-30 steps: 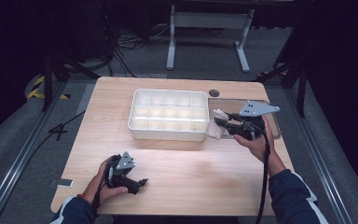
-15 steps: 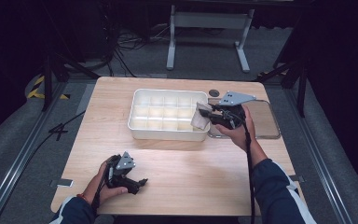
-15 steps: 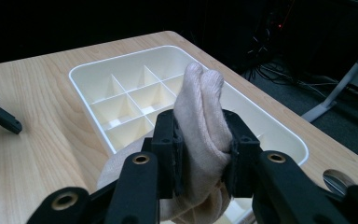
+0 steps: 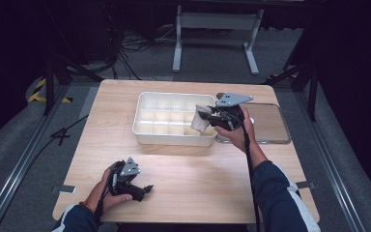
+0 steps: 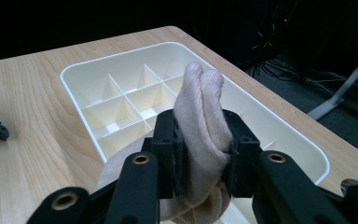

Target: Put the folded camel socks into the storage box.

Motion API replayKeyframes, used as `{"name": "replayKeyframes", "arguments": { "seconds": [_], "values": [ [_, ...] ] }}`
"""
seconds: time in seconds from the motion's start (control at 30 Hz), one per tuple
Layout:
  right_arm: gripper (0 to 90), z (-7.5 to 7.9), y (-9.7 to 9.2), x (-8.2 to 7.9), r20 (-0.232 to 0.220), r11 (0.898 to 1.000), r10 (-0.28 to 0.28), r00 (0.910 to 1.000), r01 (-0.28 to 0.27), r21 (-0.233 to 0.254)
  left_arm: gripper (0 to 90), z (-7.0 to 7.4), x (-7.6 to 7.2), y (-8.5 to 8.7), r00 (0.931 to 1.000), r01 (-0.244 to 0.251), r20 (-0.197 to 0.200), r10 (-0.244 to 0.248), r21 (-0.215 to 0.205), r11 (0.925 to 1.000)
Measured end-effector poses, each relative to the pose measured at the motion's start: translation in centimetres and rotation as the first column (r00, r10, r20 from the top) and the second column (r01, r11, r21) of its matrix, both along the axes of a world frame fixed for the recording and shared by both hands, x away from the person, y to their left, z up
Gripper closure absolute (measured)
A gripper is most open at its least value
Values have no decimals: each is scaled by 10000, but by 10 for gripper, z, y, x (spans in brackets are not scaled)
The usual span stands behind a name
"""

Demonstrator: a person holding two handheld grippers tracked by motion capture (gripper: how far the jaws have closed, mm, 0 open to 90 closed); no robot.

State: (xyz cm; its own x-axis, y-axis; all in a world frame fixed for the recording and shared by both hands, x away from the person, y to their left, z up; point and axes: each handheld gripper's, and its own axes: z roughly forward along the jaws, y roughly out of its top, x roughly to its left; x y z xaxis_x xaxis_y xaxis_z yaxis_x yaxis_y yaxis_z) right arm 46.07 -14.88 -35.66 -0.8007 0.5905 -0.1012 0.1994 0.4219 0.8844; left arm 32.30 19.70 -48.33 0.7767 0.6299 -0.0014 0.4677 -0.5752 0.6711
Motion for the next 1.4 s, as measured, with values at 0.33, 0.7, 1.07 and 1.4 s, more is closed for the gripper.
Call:
{"name": "replayKeyframes", "arguments": {
  "seconds": [0.33,0.7,1.07,1.4],
  "values": [
    [701,-11,21,10,2,9991,-40,10000,41,-411,51,0,-1,0,10000,-33,-56,32,-66,10000],
    [702,-25,30,20,-99,9962,-91,9999,82,-865,51,0,-1,0,9999,-3,-110,3,2,10000],
    [701,-38,34,28,-329,9946,-126,9994,91,-1031,51,0,-1,0,10000,-44,-76,43,-72,10000],
    [697,-51,38,31,-299,9844,-320,9990,263,-1739,51,0,-1,0,10000,-47,-72,46,-82,10000]
  ]
}}
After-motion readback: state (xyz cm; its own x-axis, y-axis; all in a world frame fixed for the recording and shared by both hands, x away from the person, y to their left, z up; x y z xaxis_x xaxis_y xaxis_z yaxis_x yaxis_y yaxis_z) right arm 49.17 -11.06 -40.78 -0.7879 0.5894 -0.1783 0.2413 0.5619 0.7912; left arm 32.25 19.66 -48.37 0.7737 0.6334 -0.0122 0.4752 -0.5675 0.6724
